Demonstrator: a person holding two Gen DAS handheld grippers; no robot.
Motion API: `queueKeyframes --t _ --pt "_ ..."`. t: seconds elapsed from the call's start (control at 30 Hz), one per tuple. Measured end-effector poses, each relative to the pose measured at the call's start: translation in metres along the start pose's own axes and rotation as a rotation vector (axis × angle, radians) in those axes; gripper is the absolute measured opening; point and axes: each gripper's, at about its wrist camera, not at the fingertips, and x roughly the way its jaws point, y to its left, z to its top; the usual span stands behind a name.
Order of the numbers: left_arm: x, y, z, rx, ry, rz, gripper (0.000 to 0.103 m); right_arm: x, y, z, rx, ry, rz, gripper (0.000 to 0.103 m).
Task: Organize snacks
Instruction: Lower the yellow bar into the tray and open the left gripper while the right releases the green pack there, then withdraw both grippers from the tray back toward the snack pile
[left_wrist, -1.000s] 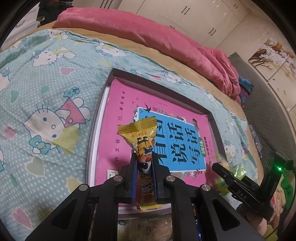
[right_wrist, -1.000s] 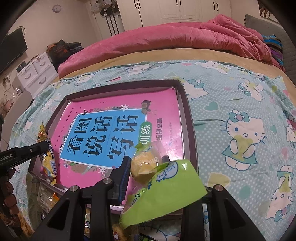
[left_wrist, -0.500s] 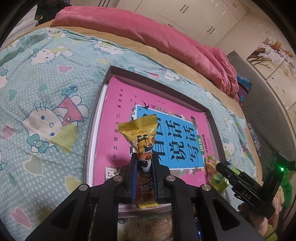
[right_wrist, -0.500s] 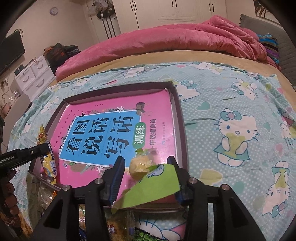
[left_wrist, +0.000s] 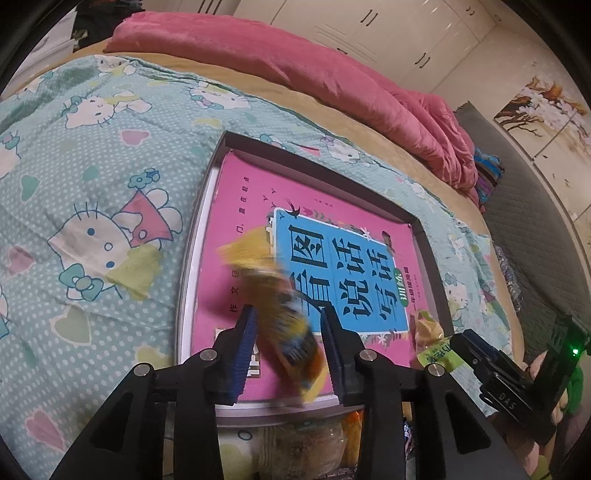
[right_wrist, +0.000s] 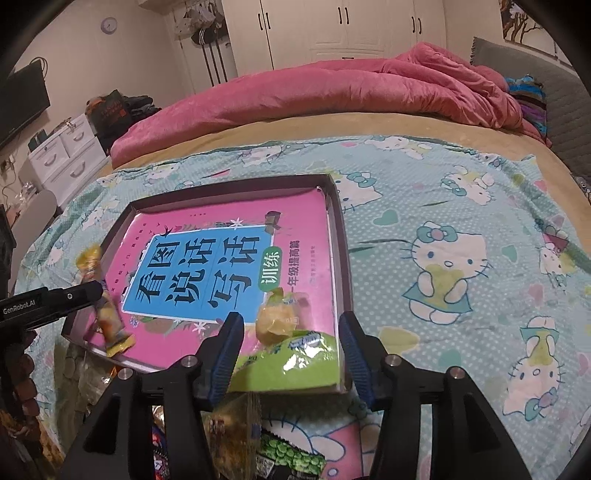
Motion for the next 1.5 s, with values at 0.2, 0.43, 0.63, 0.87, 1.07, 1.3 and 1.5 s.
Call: queueKeyframes --t 0.2,0.43,0.63,0.87,1.07,1.3,1.5 --pt "-0.005 -0.001 -0.002 0.006 -0.006 -0.005 0.044 -0.010 0.000 -0.007 0.034 0.013 0.051 0.053" --pt "-0.012 -0.003 -0.004 0.014 -0.011 -0.013 0.048 -0.004 0.020 -0.011 -0.004 0.038 0.085 0.053" --pt "-0.020 -0.007 -0.003 0.024 -0.024 -0.020 0.055 0.002 0.032 -0.013 -0.023 0.058 0.112 0.053" --pt "-0.032 -0.013 -0.008 0.045 -0.030 -0.029 0.063 0.007 0.041 -0.013 -0.039 0.072 0.137 0.053" --pt "-0.046 -0.019 -0.012 0.068 -0.042 -0.039 0.069 -0.006 0.038 -0.010 -0.028 0.034 0.147 0.054" --pt "-0.063 -0.028 -0.020 0.106 -0.060 -0.032 0.075 -0.025 0.028 -0.003 -0.016 -0.021 0.132 0.060" --pt "-0.074 -0.026 -0.023 0.109 -0.069 -0.027 0.076 -0.039 0.022 -0.002 -0.011 -0.062 0.136 0.060"
